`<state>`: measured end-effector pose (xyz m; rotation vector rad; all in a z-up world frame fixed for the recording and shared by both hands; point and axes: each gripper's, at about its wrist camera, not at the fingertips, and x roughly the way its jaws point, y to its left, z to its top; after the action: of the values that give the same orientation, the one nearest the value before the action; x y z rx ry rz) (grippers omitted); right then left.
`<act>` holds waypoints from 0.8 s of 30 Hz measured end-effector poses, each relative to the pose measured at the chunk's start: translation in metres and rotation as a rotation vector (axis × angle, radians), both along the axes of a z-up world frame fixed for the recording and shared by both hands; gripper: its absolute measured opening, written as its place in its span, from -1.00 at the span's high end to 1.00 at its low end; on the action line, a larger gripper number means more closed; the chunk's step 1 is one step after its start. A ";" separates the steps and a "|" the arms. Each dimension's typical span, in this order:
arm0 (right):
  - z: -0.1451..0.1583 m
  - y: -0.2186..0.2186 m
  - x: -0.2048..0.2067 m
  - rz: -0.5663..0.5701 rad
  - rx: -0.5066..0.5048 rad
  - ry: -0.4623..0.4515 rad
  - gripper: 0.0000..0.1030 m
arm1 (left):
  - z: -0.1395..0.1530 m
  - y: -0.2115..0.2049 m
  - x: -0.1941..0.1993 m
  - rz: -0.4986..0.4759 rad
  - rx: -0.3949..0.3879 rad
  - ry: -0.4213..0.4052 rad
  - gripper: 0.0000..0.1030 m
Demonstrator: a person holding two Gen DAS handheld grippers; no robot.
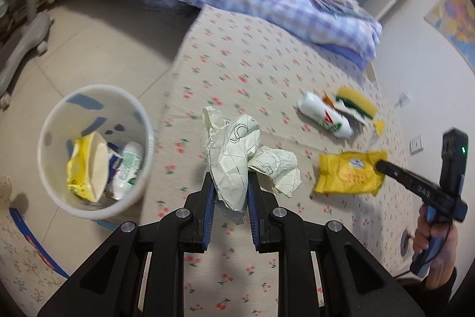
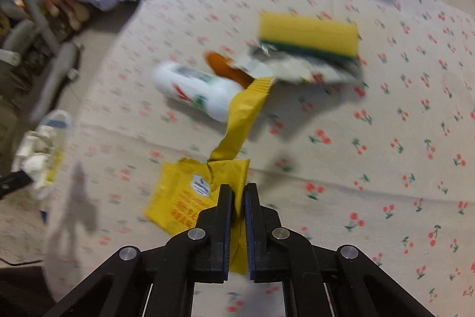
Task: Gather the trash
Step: 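Grasp the yellow snack bag with right tool while left tool lifts the tissue, then drop the tissue into the wastebasket with left tool while right tool drops the snack bag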
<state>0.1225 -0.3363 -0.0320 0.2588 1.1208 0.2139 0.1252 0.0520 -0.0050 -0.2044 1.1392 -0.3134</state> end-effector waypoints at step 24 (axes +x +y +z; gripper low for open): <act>0.043 0.136 0.035 0.150 0.143 -0.123 0.88 | -0.045 0.140 0.024 0.345 0.182 0.062 -0.56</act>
<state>0.1573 -0.2008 0.0106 0.2850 1.0052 0.4385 0.1488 0.1916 -0.0503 -0.2464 1.1634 0.1026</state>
